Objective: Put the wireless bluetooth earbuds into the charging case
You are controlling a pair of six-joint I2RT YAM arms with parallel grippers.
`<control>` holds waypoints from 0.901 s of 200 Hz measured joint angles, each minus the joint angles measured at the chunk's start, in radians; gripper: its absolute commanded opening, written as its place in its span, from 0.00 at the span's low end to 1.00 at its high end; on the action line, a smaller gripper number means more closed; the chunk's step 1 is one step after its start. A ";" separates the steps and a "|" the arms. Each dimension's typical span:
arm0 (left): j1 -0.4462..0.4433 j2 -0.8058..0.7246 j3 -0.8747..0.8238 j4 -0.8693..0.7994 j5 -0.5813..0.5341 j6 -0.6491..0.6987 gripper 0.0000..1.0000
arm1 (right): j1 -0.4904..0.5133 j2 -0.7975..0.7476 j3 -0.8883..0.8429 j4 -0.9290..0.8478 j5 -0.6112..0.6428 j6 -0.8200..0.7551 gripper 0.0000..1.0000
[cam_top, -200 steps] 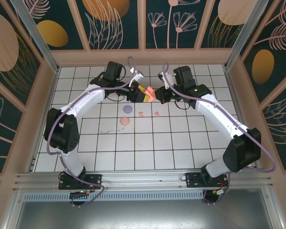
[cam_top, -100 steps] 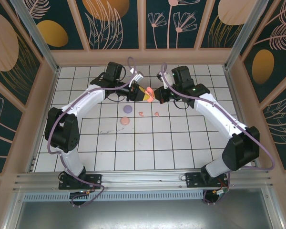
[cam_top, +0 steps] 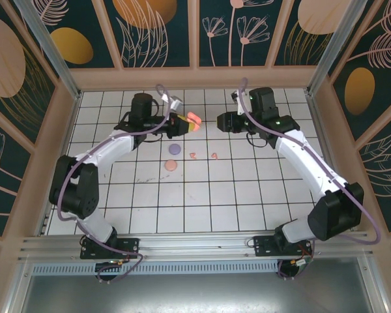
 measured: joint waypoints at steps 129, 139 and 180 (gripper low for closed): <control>0.036 -0.295 -0.311 0.447 -0.480 -0.159 0.00 | 0.155 0.369 0.044 0.032 0.093 0.063 0.59; 0.036 -0.301 -0.314 0.459 -0.485 -0.163 0.00 | 0.164 0.395 0.076 0.026 0.106 0.060 0.59; 0.036 -0.318 -0.332 0.496 -0.494 -0.185 0.00 | 0.190 0.482 0.186 -0.015 0.141 0.035 0.59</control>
